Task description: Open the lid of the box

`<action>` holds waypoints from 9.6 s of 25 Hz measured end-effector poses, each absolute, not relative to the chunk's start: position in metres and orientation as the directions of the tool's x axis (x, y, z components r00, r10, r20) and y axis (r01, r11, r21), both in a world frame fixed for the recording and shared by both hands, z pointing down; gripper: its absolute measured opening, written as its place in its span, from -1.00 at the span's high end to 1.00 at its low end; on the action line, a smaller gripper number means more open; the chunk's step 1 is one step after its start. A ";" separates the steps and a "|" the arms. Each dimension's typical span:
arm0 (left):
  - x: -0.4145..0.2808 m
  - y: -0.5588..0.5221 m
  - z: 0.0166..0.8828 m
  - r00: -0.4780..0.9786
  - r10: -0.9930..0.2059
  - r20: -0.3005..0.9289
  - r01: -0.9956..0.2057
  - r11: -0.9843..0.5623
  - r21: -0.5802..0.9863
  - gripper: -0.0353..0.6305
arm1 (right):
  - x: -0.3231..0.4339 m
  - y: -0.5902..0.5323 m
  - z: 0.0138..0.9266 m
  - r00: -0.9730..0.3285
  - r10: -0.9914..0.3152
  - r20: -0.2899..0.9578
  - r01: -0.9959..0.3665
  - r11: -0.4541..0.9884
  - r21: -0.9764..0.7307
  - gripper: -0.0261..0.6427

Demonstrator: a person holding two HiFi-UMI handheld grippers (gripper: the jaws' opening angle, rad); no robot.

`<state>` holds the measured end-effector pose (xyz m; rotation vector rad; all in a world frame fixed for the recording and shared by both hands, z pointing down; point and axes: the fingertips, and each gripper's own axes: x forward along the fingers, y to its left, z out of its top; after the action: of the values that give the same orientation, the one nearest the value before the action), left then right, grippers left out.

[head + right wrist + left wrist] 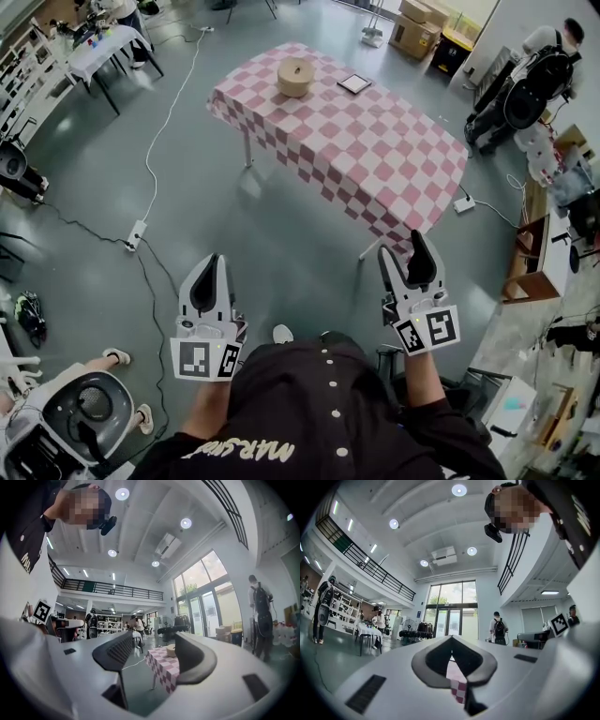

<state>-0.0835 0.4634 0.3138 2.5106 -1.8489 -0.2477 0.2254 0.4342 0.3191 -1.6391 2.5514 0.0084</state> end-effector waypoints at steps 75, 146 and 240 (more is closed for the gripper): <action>-0.054 0.099 0.325 0.292 -0.953 -0.077 -0.947 -0.300 0.120 0.86 | 0.238 0.051 0.340 -0.429 -0.902 -0.053 -0.895 0.432 -0.113 0.12; -0.136 -0.239 0.332 0.327 -0.943 -0.061 -0.937 -0.332 0.109 0.86 | 0.161 -0.311 0.402 -0.330 -0.926 0.183 -0.938 0.299 -0.178 0.04; -0.192 -0.323 0.363 0.407 -0.913 0.029 -0.906 -0.399 0.141 0.86 | 0.098 -0.416 0.596 -0.162 -0.777 0.608 -0.985 0.089 -0.148 0.10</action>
<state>-0.1922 -0.3226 0.3635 2.5197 -1.6392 -0.0802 0.0984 -0.4162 0.5962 -2.2229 2.5615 -0.9724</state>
